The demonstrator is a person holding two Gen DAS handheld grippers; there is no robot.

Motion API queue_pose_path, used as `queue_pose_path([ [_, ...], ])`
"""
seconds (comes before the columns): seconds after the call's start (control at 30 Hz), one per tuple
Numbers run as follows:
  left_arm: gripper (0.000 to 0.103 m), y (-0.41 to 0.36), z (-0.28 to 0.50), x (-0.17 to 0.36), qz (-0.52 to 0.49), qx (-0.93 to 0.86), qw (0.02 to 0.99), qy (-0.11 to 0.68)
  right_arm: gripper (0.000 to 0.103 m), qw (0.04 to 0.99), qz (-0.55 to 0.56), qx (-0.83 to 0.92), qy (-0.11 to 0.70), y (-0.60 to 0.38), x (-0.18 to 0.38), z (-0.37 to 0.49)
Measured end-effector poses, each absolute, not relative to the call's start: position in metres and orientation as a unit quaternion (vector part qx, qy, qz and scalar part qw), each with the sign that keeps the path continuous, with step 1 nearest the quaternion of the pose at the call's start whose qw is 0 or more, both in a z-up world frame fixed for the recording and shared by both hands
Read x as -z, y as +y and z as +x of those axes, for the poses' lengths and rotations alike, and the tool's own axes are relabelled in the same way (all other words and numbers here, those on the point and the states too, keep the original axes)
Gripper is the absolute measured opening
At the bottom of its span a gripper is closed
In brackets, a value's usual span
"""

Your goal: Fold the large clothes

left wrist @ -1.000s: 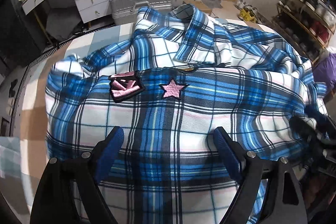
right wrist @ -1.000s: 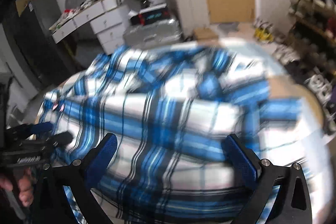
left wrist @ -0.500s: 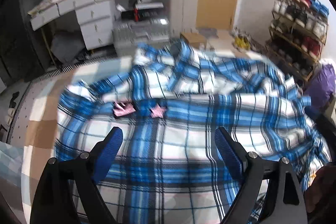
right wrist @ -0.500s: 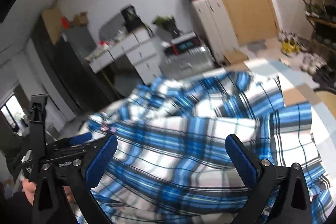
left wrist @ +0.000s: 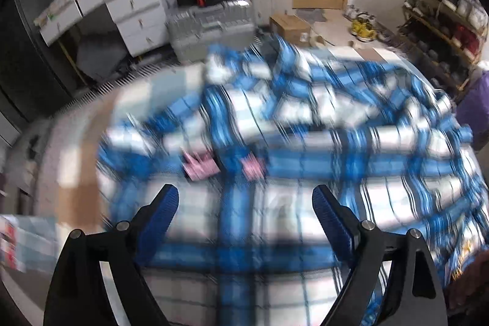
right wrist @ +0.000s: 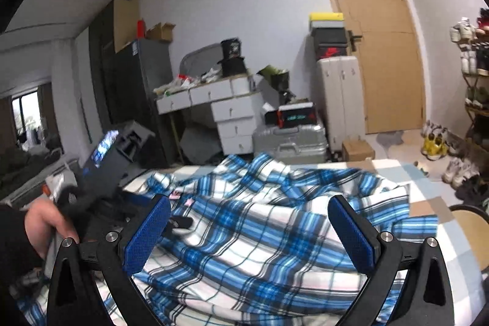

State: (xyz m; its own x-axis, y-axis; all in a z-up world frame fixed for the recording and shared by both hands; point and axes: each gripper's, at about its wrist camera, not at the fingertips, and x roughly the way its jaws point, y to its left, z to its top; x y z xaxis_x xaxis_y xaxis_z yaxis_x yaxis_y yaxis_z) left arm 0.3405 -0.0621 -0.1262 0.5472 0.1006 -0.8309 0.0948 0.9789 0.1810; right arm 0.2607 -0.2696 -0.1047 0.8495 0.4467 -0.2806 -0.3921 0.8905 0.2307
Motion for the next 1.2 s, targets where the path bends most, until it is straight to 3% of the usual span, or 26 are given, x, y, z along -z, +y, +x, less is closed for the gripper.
queue_pose_path([
  [0.2, 0.087, -0.04, 0.41, 0.106, 0.067, -0.054, 0.868, 0.488, 0.103, 0.967, 0.108, -0.165, 0.164, -0.29, 0.105, 0.261],
  [0.37, 0.087, -0.021, 0.462, 0.143, -0.054, -0.015, 0.84, 0.54, 0.103, 0.959, 0.131, -0.165, 0.188, -0.298, 0.113, 0.269],
  [0.57, 0.084, -0.022, 0.482, 0.19, -0.088, -0.004, 0.828, 0.554, 0.103, 0.957, 0.151, -0.164, 0.188, -0.304, 0.118, 0.269],
  [0.63, 0.058, -0.024, 0.48, 0.182, -0.09, -0.003, 0.833, 0.545, 0.103, 0.954, 0.155, -0.172, 0.188, -0.305, 0.118, 0.269],
  [0.67, 0.022, -0.025, 0.479, 0.176, -0.088, 0.01, 0.84, 0.535, 0.103, 0.954, 0.155, -0.175, 0.19, -0.304, 0.118, 0.269],
  [0.7, 0.003, -0.029, 0.474, 0.171, -0.077, 0.022, 0.846, 0.528, 0.103, 0.952, 0.153, -0.178, 0.195, -0.302, 0.119, 0.27],
  [0.87, 0.003, -0.047, 0.432, 0.119, -0.034, 0.09, 0.884, 0.457, 0.103, 0.952, 0.145, -0.181, 0.198, -0.299, 0.118, 0.27],
  [1.0, 0.003, -0.073, 0.353, 0.071, 0.043, 0.203, 0.899, 0.386, 0.103, 0.951, 0.159, -0.181, 0.195, -0.305, 0.118, 0.27],
  [1.2, 0.003, -0.083, 0.264, 0.073, 0.113, 0.298, 0.874, 0.368, 0.103, 0.933, 0.198, -0.209, 0.215, -0.313, 0.125, 0.274],
])
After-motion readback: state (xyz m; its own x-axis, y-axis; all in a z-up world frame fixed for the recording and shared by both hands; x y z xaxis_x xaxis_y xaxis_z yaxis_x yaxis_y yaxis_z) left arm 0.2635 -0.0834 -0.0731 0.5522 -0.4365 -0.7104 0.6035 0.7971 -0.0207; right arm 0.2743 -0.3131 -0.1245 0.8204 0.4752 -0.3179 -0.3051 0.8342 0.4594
